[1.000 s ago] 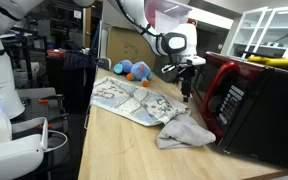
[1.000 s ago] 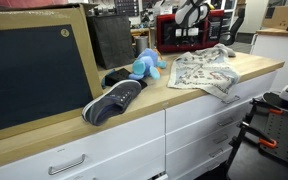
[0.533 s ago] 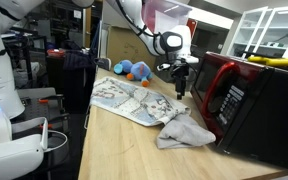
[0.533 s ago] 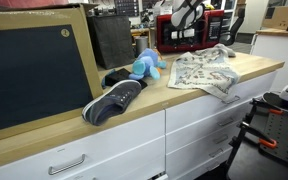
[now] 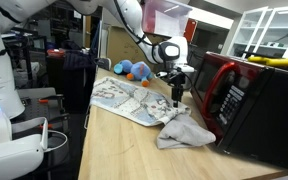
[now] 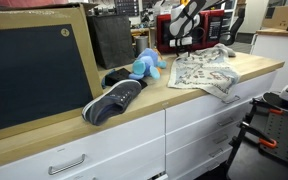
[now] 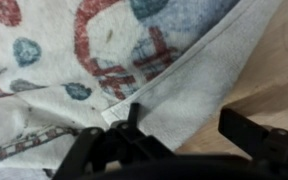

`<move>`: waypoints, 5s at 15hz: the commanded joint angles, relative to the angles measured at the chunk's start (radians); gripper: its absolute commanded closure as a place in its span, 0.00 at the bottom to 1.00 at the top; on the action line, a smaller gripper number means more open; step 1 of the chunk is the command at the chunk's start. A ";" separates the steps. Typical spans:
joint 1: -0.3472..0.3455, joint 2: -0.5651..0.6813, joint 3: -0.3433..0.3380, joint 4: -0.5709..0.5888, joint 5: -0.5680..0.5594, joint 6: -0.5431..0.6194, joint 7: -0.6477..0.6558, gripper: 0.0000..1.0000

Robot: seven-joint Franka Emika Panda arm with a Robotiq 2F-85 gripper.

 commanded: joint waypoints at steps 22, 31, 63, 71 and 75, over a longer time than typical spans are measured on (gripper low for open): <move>0.014 -0.058 0.161 0.062 0.126 0.086 0.014 0.99; -0.031 -0.075 0.177 0.075 0.147 0.149 -0.071 0.60; -0.191 -0.138 0.134 -0.067 0.168 -0.238 -0.445 0.69; -0.227 -0.132 0.138 -0.072 0.256 -0.051 -0.468 1.00; -0.243 -0.142 0.140 -0.093 0.269 0.015 -0.479 1.00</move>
